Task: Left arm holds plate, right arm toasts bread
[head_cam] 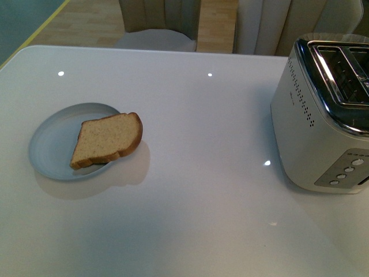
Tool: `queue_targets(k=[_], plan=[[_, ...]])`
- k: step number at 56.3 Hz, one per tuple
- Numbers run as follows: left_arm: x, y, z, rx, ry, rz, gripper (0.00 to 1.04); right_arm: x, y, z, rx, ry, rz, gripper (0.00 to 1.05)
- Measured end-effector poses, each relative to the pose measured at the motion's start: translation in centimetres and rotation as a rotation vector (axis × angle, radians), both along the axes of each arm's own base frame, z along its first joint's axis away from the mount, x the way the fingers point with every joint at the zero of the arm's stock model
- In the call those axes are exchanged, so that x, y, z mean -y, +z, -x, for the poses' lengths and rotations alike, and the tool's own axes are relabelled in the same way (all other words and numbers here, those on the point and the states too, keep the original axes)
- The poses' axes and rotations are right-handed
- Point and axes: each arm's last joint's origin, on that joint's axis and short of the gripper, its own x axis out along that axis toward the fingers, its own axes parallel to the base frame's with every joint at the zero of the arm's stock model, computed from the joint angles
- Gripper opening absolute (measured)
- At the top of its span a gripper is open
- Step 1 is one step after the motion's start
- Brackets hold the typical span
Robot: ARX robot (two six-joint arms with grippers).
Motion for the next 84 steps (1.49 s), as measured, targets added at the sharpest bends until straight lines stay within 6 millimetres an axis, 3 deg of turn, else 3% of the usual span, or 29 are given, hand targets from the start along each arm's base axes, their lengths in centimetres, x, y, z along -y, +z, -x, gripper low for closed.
queue_targets(k=[39, 42, 45, 47, 55, 68, 84], plan=[[0.0, 0.0, 0.0, -0.008, -0.014, 0.009, 0.98, 0.0, 0.0, 0.0, 0.0, 0.0, 0.0, 0.96], [-0.1, 1.1, -0.9, -0.132, -0.15, 0.107, 0.98, 0.0, 0.0, 0.0, 0.0, -0.002, 0.0, 0.96], [-0.5, 3.9, -4.2, -0.324, -0.273, 0.303, 0.98, 0.0, 0.0, 0.0, 0.0, 0.004, 0.0, 0.96], [-0.6, 4.1, -5.7, -0.403, -0.287, 0.369, 0.98, 0.0, 0.0, 0.0, 0.0, 0.002, 0.0, 0.96], [-0.6, 2.8, -6.2, -0.508, -0.287, 0.484, 0.98, 0.0, 0.0, 0.0, 0.0, 0.0, 0.0, 0.96], [-1.6, 1.9, -7.3, -0.521, -0.247, 0.468, 0.98, 0.0, 0.0, 0.0, 0.0, 0.001, 0.0, 0.96], [-3.9, -2.3, -12.2, -0.631, -0.163, 0.374, 0.98, 0.0, 0.0, 0.0, 0.0, 0.0, 0.0, 0.96]])
